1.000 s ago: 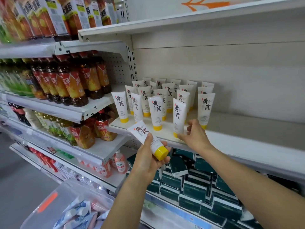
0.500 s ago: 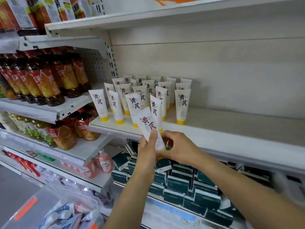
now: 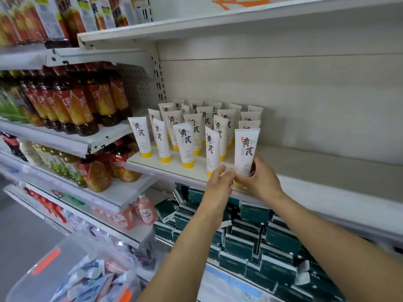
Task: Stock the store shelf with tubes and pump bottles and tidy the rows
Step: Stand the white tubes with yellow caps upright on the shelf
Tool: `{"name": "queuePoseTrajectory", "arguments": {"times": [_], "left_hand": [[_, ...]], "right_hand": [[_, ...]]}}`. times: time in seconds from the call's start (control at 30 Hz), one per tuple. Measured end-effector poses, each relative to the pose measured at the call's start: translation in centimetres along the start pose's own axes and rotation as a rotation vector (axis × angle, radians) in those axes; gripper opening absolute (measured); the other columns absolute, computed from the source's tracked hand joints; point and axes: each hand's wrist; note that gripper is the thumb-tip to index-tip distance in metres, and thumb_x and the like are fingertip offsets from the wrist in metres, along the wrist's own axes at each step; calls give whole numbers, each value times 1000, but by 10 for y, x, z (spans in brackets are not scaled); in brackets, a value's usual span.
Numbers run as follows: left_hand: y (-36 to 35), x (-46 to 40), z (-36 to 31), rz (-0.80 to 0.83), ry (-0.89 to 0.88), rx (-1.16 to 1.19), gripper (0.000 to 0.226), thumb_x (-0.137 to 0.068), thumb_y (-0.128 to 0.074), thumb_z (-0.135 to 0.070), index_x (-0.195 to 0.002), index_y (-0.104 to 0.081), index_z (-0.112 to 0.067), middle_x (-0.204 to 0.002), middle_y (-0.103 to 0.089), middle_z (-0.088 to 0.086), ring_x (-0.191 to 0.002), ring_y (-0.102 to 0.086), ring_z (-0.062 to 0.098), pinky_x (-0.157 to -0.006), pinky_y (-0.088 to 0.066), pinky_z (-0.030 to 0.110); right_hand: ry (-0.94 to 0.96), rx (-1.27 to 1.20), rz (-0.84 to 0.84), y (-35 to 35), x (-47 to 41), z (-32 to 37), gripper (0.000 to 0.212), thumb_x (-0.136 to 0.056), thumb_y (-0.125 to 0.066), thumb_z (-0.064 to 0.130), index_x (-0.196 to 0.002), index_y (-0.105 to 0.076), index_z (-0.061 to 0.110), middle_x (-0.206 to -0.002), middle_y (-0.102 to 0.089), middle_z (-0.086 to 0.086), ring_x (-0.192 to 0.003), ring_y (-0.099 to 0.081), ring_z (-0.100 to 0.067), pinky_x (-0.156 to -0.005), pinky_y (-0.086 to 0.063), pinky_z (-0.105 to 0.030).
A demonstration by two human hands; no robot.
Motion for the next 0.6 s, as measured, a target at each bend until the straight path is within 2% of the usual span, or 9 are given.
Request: {"name": "queuePoseTrajectory", "arguments": {"times": [0.2,0.4,0.5,0.6], "left_hand": [[-2,-7,-1,-10,30,8,53,-97,-54,-29,-146,-36,-19,-140,-50,7,-126,-51,17,-111,-38,31],[-2,-7,-1,-34,48,53,50,-97,-56,-25,-144,-40,-17,-132,-55,8,-122,-54,18,-108,-41,30],[-1,-4,-2,-60,55,82,41,-96,-58,-25,-135,-49,-19,-123,-60,6,-115,-58,16,-104,-45,30],[6,-1,0,-84,76,145,23,-97,-56,-27,-119,-57,-19,-113,-65,4,-107,-63,17,-97,-52,35]], "right_hand": [[-21,47,-14,-8,-5,-6,60,-75,-72,54,-118,-51,18,-111,-66,0,-96,-62,-22,-67,-43,-32],[-23,42,-11,-10,-10,-2,60,-74,-75,48,-118,-50,14,-112,-65,-3,-100,-61,-23,-67,-42,-31],[-32,47,5,-10,-10,-4,60,-73,-78,41,-119,-48,14,-114,-64,-3,-102,-61,-24,-70,-45,-33],[-68,36,8,-8,-6,-7,63,-71,-79,30,-119,-43,15,-120,-55,-2,-106,-57,-22,-78,-47,-34]]}}
Point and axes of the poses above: each hand's wrist, its own x-axis away from the middle knuckle, its own y-axis out of the back of the hand, z = x × y
